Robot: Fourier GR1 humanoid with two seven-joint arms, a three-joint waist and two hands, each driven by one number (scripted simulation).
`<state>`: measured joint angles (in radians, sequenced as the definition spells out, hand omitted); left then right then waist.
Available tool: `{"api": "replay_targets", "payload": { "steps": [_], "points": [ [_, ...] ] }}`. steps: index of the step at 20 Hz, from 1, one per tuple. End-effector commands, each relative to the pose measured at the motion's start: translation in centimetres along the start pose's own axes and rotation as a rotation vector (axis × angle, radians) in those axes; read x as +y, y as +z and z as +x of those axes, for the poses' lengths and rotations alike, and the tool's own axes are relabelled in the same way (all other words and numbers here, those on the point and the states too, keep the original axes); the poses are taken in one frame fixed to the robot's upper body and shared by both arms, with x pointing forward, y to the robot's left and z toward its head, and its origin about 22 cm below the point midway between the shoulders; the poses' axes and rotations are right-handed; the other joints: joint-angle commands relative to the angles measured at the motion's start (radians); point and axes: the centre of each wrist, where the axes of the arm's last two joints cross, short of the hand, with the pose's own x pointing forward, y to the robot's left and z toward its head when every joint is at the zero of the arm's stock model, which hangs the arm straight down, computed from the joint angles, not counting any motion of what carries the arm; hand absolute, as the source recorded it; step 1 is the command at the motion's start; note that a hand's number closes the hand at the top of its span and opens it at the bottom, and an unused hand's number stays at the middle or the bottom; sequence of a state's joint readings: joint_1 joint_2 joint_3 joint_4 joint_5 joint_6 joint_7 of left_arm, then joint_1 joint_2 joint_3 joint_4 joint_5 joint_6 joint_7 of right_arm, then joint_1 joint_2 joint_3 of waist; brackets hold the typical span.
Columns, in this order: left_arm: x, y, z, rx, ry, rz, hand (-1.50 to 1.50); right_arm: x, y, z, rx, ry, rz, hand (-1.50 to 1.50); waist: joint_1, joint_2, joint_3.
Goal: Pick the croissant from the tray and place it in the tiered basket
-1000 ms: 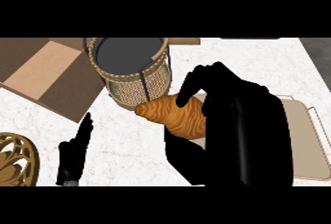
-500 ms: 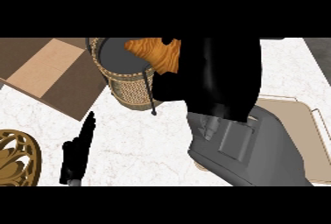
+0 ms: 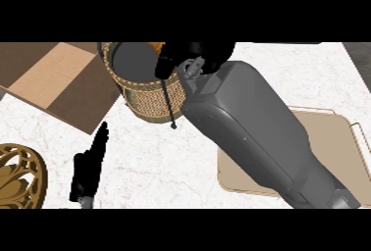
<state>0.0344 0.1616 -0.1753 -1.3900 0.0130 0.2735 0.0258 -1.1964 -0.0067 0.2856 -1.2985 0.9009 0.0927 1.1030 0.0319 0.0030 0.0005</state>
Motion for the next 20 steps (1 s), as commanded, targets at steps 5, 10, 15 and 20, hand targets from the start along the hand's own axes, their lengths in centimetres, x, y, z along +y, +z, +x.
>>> {"api": "replay_targets", "payload": {
  "steps": [5,10,15,20],
  "points": [
    [0.3,-0.6,0.8,0.009,-0.013,-0.009,0.0,5.8,-2.6,-0.8,0.195,0.024,0.021,1.5,0.01,0.005,-0.002],
    [-0.6,-0.8,0.4,0.012,-0.005,-0.026,0.0,6.1,-4.2,-0.3,0.199,-0.075,0.007,1.5,0.022,0.009,-0.002],
    [0.3,0.4,0.3,0.014,-0.002,-0.043,0.0,8.0,-5.4,-5.4,0.301,-0.358,0.064,-1.5,0.031,0.012,0.0],
    [-1.0,-0.5,-0.6,0.005,0.001,-0.06,0.0,8.7,-4.8,-4.8,0.272,-0.537,0.008,-1.5,0.039,0.016,-0.002]
  ]
}}
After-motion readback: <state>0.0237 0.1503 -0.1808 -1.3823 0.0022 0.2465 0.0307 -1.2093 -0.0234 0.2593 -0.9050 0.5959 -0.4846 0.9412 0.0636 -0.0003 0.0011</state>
